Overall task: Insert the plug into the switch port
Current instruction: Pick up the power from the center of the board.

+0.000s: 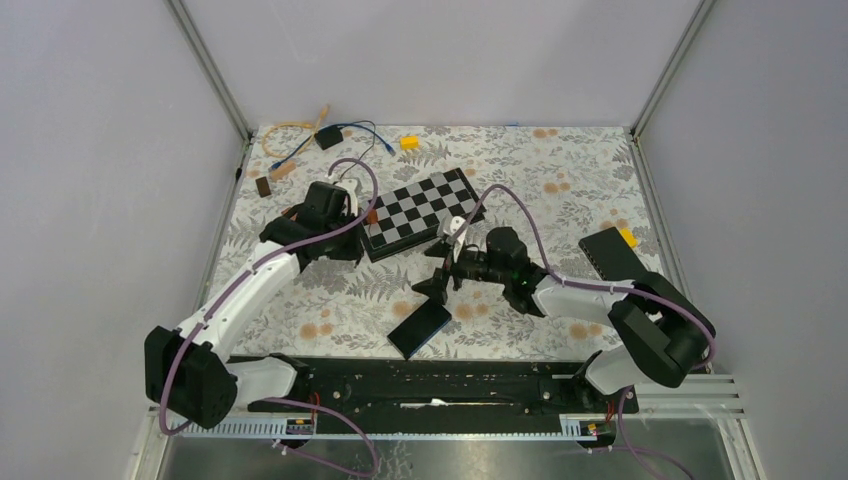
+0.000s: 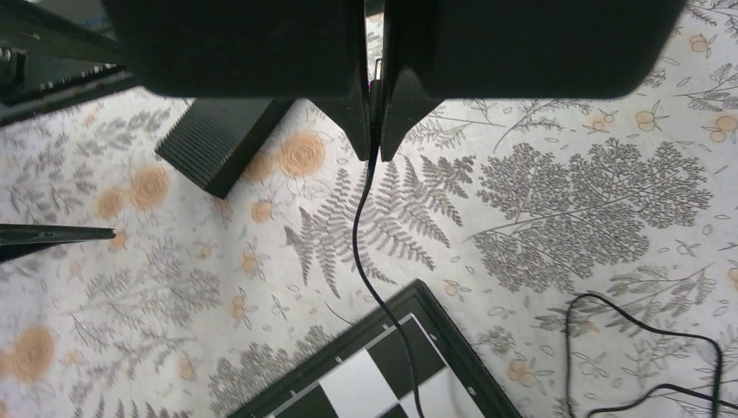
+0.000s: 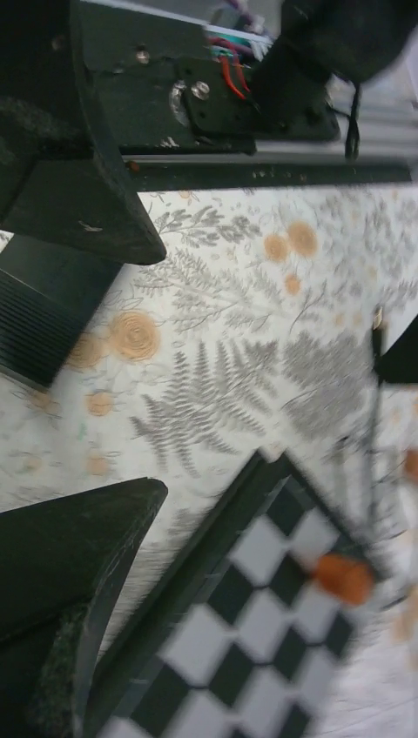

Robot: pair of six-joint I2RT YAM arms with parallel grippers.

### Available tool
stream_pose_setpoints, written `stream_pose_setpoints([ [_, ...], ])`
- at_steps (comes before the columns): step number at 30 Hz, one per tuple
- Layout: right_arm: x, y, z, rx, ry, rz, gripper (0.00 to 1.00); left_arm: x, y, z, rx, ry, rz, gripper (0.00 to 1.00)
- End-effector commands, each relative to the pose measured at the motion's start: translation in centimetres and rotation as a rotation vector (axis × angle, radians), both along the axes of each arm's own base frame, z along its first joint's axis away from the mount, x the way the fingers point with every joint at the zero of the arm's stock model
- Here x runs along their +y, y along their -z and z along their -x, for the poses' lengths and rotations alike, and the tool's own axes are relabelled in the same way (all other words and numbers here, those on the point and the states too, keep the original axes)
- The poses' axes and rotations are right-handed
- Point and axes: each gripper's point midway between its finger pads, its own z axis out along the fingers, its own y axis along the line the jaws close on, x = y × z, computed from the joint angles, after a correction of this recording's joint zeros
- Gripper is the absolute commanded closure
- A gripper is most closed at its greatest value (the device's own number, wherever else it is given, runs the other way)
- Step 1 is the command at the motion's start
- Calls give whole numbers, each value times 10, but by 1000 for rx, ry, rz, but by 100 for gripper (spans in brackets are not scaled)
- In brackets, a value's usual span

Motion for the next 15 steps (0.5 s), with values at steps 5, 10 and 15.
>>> stream_pose_setpoints([
  [5,41,-116,40,-752,-525,-246,0,-43,-49,38,-69,280,150,100],
  [10,51,-107,39,-816,-594,-206,5,-59,-56,55,-55,374,186,100],
  [15,55,-88,31,-874,-605,-125,12,-74,-61,70,-38,456,196,100],
])
